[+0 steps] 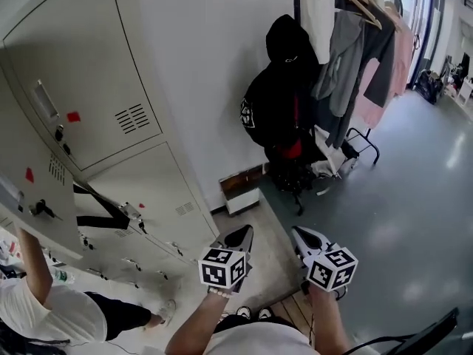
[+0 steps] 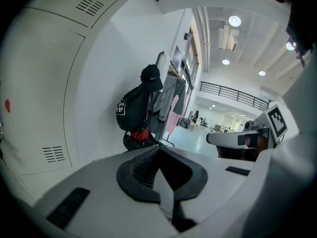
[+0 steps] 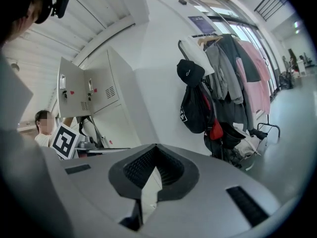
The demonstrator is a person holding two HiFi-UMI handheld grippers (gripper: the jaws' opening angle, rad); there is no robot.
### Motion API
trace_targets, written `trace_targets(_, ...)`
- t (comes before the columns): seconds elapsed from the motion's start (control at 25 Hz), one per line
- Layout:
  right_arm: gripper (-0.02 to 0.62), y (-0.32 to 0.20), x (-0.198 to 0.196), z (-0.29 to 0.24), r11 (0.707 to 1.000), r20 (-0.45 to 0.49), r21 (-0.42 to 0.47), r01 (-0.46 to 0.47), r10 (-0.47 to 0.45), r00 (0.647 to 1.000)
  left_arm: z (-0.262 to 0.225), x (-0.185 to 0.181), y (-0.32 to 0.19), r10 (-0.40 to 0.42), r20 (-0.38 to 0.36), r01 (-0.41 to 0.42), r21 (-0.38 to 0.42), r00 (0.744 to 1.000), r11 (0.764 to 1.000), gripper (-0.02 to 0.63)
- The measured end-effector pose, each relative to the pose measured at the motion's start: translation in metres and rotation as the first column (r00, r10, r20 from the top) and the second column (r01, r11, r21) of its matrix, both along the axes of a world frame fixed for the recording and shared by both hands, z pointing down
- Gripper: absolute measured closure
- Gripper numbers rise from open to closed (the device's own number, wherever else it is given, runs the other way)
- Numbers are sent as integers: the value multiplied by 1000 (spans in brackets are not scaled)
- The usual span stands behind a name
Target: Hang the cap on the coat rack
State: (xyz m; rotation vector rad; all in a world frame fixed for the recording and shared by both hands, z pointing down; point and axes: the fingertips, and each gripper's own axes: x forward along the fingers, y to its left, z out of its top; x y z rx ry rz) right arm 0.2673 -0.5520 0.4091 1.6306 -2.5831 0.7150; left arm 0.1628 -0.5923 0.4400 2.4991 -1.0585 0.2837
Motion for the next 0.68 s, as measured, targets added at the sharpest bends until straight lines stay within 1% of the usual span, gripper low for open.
trace_targets(0.24,595,4,6,-11,999,4,29,-31,31,1000,-11,-2,-3,-4,-30,5,16,1000,1000,603)
trace_targets(0.4,595,11,4,-13,998,37,38,-40,38,999,-11,-3,6,1,-28,-1,16,1000,1000,603)
trace_targets(0.68,595,20,1,-14,998,16,44,-53,52,998,-13,-10,9,-6,-36,7,19,999,1000,603)
